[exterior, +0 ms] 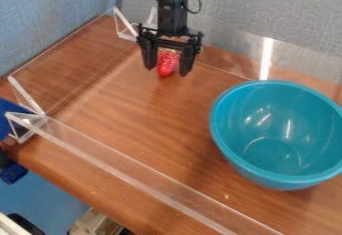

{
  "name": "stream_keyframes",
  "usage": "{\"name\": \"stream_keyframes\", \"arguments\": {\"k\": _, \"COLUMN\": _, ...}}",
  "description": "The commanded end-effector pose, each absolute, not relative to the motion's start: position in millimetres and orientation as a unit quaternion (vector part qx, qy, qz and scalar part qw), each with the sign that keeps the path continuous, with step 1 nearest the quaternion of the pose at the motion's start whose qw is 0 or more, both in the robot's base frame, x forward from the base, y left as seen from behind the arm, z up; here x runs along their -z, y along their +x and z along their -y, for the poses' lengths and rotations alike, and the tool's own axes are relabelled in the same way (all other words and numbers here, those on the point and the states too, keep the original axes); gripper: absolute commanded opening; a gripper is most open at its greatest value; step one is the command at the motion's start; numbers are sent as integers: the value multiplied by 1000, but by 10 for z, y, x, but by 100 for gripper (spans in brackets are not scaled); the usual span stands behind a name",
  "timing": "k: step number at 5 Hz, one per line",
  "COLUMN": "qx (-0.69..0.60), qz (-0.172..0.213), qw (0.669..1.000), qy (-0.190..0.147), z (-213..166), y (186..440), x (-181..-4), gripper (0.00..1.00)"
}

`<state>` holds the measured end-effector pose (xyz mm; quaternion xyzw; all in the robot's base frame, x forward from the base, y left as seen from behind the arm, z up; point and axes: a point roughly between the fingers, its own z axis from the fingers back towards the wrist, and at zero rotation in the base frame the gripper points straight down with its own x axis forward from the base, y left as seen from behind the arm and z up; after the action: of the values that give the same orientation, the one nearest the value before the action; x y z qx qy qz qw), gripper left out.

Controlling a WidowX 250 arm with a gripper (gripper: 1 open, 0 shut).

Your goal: Put the strawberry in the blue bowl

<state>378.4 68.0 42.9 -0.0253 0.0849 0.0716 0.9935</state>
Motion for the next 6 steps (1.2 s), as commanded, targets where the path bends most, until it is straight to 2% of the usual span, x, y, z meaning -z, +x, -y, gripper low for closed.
{"name": "stream_keyframes", "arguments": {"k": 1, "qx": -87, "qz": -51, "qw": 995, "qy": -19, "z": -812, "y": 3943, "x": -597, "gripper": 100}}
{"name": "stream_keyframes", "arguments": {"k": 6, "qx": -103, "qz": -52, "qw": 993, "qy": -25, "z": -821, "y": 4071, "x": -420, "gripper": 100}}
